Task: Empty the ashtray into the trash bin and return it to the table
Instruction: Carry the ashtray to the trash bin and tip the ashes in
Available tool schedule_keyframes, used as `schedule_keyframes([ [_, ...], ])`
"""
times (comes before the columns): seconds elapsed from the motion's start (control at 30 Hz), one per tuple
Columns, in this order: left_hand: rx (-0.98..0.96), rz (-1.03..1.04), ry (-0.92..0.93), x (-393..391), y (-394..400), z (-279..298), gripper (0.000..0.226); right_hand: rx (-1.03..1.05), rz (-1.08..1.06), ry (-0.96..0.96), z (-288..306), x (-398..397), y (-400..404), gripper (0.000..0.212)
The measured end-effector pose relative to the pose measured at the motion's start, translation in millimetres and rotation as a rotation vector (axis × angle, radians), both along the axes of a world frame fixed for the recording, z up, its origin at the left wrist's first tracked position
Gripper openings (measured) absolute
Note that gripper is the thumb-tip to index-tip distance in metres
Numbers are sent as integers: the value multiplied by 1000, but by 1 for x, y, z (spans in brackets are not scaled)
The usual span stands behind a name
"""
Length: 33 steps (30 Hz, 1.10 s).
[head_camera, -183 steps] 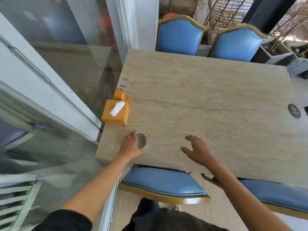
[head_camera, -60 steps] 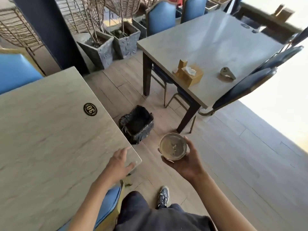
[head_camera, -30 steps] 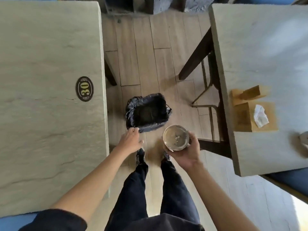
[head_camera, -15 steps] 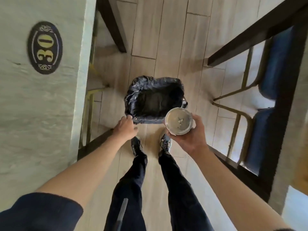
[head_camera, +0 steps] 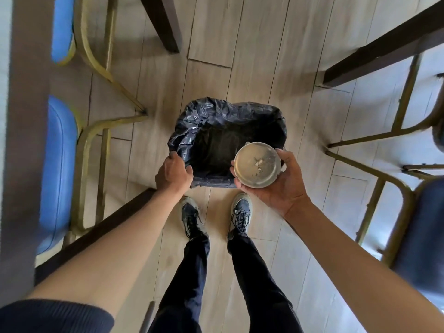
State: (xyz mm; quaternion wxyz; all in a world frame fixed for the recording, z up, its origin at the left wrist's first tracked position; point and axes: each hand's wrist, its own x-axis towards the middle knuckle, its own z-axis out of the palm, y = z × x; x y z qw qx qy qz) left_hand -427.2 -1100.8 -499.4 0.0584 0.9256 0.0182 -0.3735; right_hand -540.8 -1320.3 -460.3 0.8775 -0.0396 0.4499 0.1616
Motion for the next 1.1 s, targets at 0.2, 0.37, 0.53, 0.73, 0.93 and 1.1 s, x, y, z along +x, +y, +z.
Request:
schedule_keyframes([
  [0.2, -17, -50, -89, -11, 5, -24, 30, 6, 11, -9, -30, 10, 7, 77],
  [0.37, -54, -27, -90, -12, 5, -28, 29, -99, 8, 48, -47, 22, 6, 58],
  [0.53, -52, -29, -74, -10, 4, -28, 29, -279, 63, 193, -62, 34, 2, 54],
  [0.73, -30, -33, -50, -10, 4, -30, 33, -528, 280, 286, -82, 45, 5, 41],
  [0.93, -28, -24, -37, -8, 4, -29, 33, -664, 473, 298, -94, 55, 14, 35],
  [1.1, -23, -18, -33, -8, 4, -29, 33, -792, 521, 341, -99, 61, 20, 58],
])
